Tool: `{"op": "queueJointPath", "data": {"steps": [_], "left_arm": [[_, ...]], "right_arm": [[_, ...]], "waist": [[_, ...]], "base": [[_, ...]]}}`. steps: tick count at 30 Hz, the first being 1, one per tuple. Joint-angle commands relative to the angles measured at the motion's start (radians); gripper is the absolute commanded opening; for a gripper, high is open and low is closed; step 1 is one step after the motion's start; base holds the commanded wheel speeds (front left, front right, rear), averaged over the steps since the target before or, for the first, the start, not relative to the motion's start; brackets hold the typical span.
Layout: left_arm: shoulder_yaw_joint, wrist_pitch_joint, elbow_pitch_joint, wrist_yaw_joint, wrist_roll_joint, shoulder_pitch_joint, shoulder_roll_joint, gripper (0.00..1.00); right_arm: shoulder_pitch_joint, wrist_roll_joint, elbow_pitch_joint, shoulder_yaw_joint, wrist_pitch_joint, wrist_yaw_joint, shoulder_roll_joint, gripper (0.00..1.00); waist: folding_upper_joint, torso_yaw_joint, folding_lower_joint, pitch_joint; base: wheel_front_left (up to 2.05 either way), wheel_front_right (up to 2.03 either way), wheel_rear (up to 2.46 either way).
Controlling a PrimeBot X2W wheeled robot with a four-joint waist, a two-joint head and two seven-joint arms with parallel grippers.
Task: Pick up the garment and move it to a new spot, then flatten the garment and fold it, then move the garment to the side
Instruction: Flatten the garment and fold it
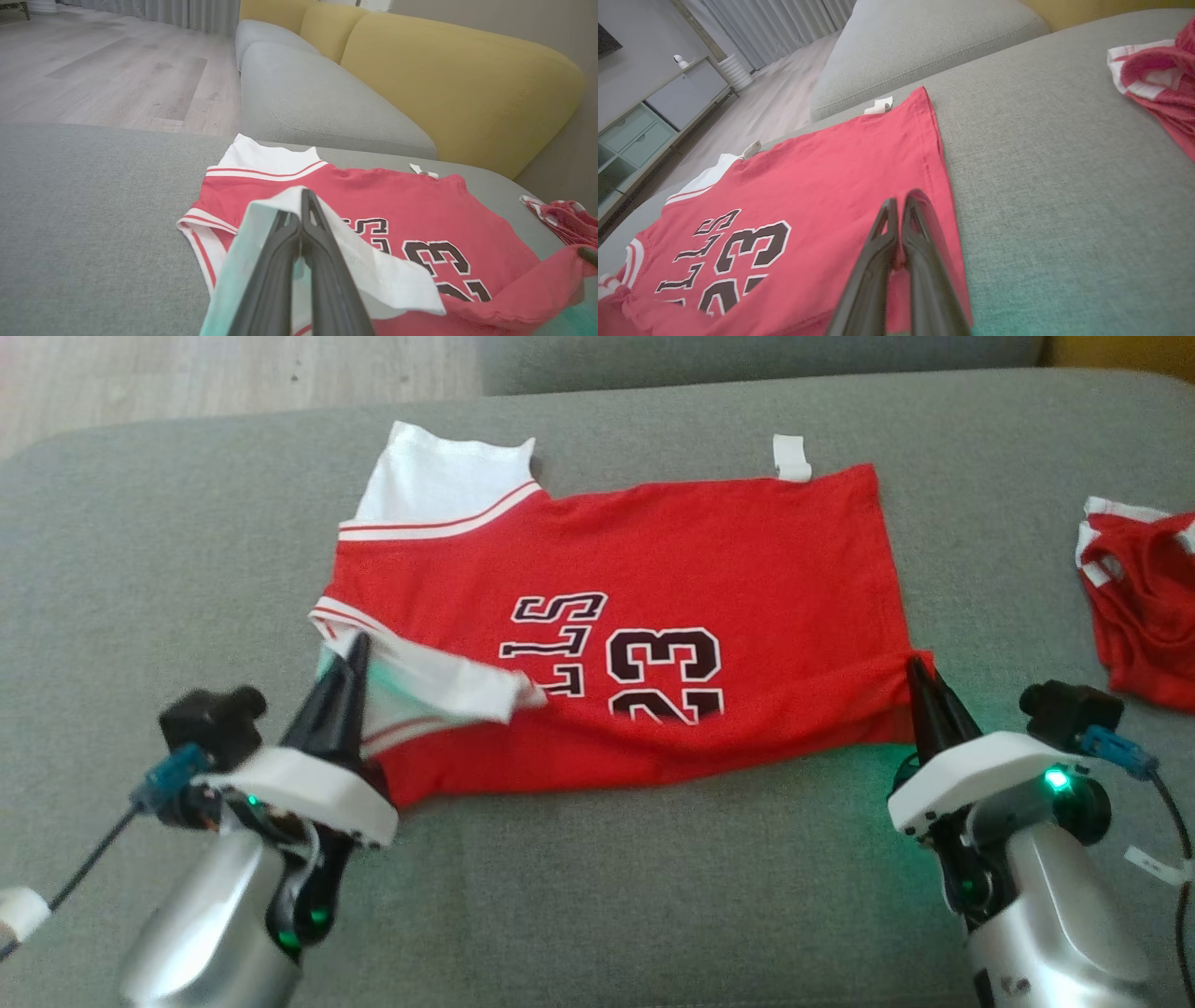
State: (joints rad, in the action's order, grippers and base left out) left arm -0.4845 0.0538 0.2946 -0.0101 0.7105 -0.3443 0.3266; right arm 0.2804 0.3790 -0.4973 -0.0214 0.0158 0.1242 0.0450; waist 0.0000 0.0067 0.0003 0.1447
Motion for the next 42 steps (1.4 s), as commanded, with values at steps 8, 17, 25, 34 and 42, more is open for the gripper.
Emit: {"op": "queueJointPath", "data": {"steps": [8,17,25,34,42], "left_arm": [[0.058,0.057,0.129,-0.031,0.004,-0.146,0.003,0.00],[0.062,0.108,0.224,-0.040,0.003,-0.181,-0.012,1.00],[0.083,0.152,0.179,-0.047,0.019,-0.157,-0.005,1.00],[0.104,0.115,-0.029,0.003,0.059,0.044,0.055,1.00],[0.085,0.001,-0.141,0.091,0.111,0.223,0.065,1.00]], "right_arm": [[0.128,0.041,-0.103,-0.067,-0.072,0.007,0.005,0.00],[0.222,0.089,-0.233,-0.106,-0.160,0.007,0.005,1.00],[0.249,0.100,-0.243,-0.102,-0.242,0.007,0.005,1.00],[0.132,-0.039,-0.099,-0.032,-0.249,0.007,0.005,1.00],[-0.049,-0.097,0.105,0.020,-0.133,0.007,0.005,1.00]], "waist": [[0.0000,-0.037,-0.0003,0.032],[0.0000,-0.043,-0.0003,0.031],[0.0000,-0.030,-0.0003,0.003],[0.0000,-0.010,-0.0003,-0.032],[0.0000,0.003,-0.0003,-0.026]], "base": [[0.00,0.00,0.00],[0.00,0.00,0.00],[0.00,0.00,0.00],[0.00,0.00,0.00],[0.00,0.00,0.00]]}}
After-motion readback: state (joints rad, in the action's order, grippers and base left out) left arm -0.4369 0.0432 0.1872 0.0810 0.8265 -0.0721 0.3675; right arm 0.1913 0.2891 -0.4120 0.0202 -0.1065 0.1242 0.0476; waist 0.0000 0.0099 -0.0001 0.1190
